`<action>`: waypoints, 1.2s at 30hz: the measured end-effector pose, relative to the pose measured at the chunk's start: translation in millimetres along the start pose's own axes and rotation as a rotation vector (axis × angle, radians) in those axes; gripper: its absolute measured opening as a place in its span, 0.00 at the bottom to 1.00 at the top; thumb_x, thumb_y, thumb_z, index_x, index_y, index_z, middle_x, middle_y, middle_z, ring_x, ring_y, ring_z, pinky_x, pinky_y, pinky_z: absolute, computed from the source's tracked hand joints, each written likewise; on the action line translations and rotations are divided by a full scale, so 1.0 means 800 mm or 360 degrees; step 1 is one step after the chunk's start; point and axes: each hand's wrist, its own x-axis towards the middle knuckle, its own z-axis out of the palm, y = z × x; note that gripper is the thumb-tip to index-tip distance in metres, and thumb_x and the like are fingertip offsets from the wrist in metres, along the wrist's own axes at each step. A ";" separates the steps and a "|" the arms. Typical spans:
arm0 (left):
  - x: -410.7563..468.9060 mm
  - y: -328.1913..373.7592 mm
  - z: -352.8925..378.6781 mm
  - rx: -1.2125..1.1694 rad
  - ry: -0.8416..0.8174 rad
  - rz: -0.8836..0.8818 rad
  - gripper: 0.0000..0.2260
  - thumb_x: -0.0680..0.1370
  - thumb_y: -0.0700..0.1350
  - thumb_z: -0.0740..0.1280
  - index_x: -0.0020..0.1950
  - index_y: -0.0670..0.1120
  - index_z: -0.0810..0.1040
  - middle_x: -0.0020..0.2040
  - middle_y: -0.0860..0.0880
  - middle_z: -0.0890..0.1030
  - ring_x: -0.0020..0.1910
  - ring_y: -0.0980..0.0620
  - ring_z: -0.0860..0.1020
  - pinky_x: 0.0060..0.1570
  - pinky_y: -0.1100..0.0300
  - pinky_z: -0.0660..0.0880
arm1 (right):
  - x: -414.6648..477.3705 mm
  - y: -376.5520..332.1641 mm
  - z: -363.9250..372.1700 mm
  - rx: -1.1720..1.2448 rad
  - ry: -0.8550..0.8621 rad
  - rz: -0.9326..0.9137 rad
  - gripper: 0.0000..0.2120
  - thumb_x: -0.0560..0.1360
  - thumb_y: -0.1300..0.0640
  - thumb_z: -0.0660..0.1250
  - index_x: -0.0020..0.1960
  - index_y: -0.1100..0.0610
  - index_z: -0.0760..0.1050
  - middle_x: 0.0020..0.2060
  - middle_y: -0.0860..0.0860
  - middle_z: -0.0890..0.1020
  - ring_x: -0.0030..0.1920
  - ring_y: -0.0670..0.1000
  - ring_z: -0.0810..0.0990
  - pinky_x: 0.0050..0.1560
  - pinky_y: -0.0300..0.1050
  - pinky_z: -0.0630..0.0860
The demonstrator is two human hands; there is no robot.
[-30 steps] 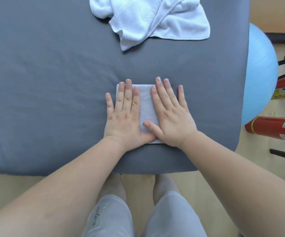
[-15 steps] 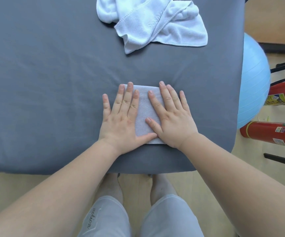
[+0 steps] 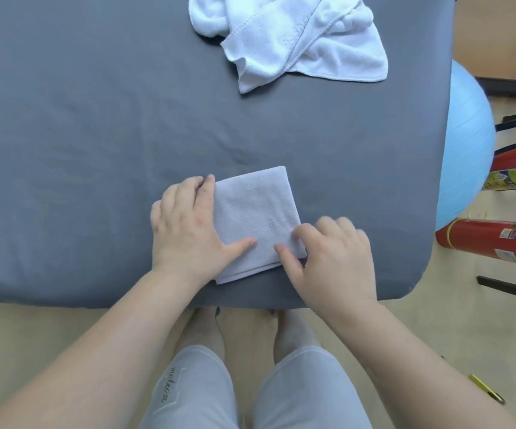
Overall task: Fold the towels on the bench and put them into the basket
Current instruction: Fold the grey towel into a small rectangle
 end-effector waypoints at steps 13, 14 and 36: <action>0.095 0.005 -0.052 0.0320 -0.0517 0.0469 0.24 0.62 0.64 0.77 0.47 0.52 0.73 0.45 0.53 0.75 0.49 0.48 0.73 0.48 0.53 0.69 | 0.166 -0.022 -0.023 -0.0260 -0.0813 -0.0782 0.40 0.62 0.38 0.79 0.68 0.46 0.67 0.54 0.47 0.72 0.57 0.53 0.72 0.55 0.49 0.70; 0.098 0.009 -0.053 0.0351 -0.0529 0.0518 0.22 0.63 0.62 0.77 0.47 0.52 0.74 0.43 0.53 0.76 0.48 0.48 0.74 0.46 0.54 0.68 | 0.168 -0.023 -0.024 -0.0258 -0.0875 -0.0766 0.37 0.61 0.39 0.80 0.65 0.46 0.68 0.52 0.47 0.73 0.55 0.53 0.73 0.52 0.49 0.70; 0.035 -0.012 -0.009 0.0152 0.0318 0.0847 0.28 0.75 0.50 0.66 0.73 0.40 0.72 0.73 0.39 0.71 0.72 0.38 0.70 0.70 0.38 0.65 | 0.090 0.005 0.034 0.0142 0.0423 -0.0595 0.15 0.73 0.67 0.66 0.59 0.61 0.80 0.54 0.59 0.80 0.47 0.62 0.77 0.46 0.57 0.75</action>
